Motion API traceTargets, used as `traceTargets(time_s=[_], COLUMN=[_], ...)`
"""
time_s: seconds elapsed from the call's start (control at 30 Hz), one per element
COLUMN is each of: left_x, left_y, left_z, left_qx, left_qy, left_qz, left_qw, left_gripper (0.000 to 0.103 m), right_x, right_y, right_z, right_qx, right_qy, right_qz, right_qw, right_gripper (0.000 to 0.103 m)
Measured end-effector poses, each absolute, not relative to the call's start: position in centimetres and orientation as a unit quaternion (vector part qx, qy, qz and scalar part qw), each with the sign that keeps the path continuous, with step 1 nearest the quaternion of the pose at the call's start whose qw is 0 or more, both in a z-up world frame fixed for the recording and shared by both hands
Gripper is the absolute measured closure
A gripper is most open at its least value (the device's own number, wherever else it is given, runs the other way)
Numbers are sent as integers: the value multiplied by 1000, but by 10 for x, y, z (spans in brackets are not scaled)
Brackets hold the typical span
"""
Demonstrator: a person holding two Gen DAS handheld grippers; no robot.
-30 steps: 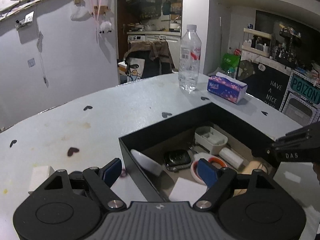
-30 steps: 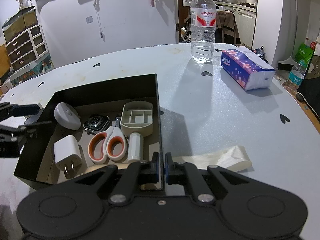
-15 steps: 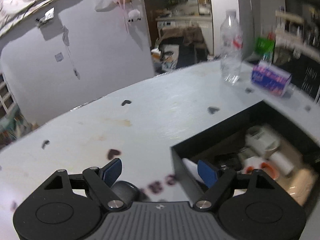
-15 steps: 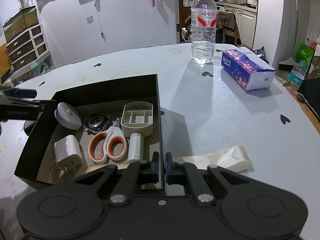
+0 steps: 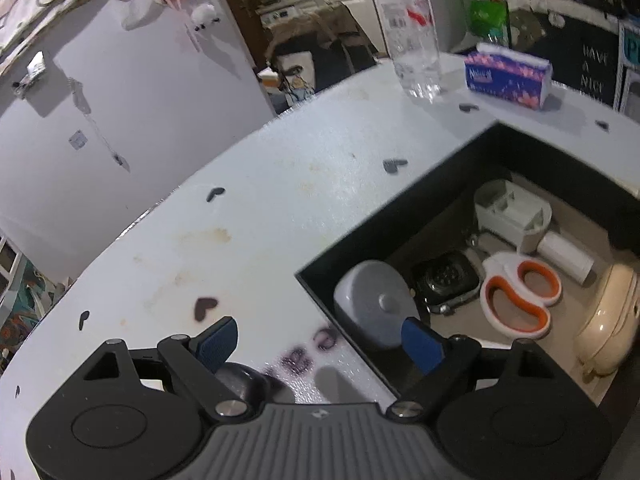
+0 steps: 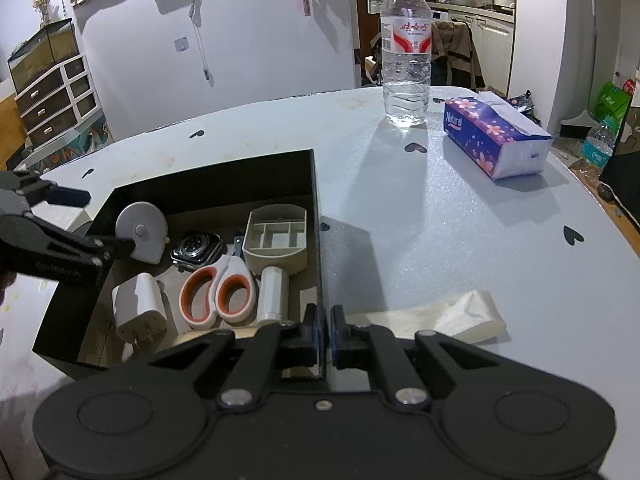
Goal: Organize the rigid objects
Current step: 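Carry the white tape measure with the left tool into the box and release, then move the left tool to the black earbud case and grasp it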
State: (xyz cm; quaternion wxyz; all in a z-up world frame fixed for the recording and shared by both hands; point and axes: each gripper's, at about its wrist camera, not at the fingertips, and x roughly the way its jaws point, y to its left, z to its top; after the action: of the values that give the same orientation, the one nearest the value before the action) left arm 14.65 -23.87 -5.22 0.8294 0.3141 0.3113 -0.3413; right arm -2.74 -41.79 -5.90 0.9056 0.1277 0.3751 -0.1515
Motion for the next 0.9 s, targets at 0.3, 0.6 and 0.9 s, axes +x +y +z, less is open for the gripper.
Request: traceTargets(time_s=[0.3, 0.6, 0.9], left_x=[167, 170, 147], left_y=[-246, -255, -234], left_z=[-36, -54, -23], left_qx=[336, 353, 271], left_qy=[277, 307, 311], left_qz=[-289, -306, -352], left_qw=[852, 829, 840], left_gripper=[13, 14, 13], right_x=[-28, -29, -30], right_y=[-416, -417, -418], right_z=[-59, -58, -58], right_qx=[128, 131, 130], right_qy=[374, 373, 373], right_qz=[-152, -151, -151], right_qw=[906, 906, 906], right_gripper=[96, 96, 96])
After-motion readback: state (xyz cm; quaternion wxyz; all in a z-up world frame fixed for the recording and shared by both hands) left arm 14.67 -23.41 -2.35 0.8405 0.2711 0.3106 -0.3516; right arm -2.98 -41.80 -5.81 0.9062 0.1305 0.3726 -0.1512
